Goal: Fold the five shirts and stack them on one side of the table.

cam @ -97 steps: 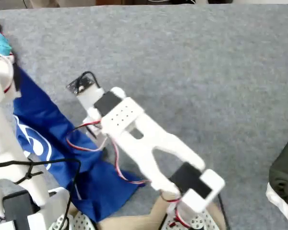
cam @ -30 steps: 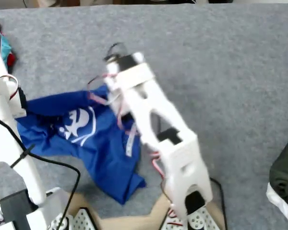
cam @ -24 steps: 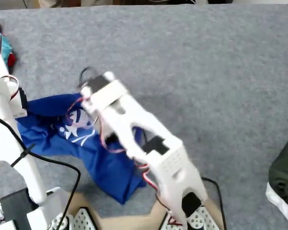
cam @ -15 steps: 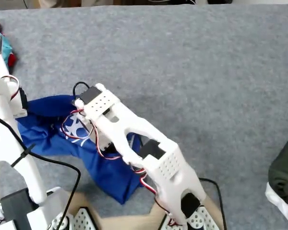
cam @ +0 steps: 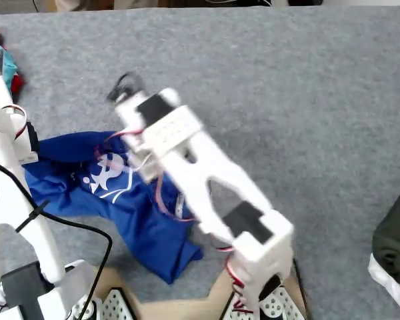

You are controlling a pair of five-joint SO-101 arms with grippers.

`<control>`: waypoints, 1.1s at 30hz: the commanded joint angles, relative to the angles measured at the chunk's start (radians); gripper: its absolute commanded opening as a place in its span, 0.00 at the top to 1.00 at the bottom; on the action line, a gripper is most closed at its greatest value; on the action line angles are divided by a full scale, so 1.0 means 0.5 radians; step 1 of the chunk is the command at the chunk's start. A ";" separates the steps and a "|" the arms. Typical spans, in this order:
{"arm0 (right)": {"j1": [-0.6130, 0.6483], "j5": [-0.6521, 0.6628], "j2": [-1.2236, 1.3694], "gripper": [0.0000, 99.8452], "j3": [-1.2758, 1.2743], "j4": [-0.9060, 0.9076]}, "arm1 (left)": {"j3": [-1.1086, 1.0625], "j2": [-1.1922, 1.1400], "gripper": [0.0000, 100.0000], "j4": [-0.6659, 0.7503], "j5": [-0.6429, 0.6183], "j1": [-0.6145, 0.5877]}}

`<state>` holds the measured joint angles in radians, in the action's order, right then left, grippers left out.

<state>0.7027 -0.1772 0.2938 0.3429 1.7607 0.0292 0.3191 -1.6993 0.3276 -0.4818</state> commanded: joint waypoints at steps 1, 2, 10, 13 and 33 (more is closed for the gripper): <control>-0.247 0.028 -0.222 0.82 0.063 0.037 | 0.003 0.011 0.98 0.031 0.021 -0.015; -0.296 0.061 -0.210 0.82 0.066 0.021 | 0.003 0.011 0.98 0.031 0.021 -0.015; -0.419 0.135 0.192 0.94 0.293 -0.104 | 0.000 0.011 0.98 0.031 0.018 -0.015; -0.413 0.123 0.391 0.91 0.450 0.018 | 0.000 0.014 0.98 0.025 0.018 -0.018; -0.407 0.015 0.621 0.91 0.241 0.043 | -0.018 0.014 0.98 0.012 -0.080 -0.015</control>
<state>0.5094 -0.1557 0.6084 0.4657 1.7637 0.0199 0.3191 -1.6993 0.2984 -0.4818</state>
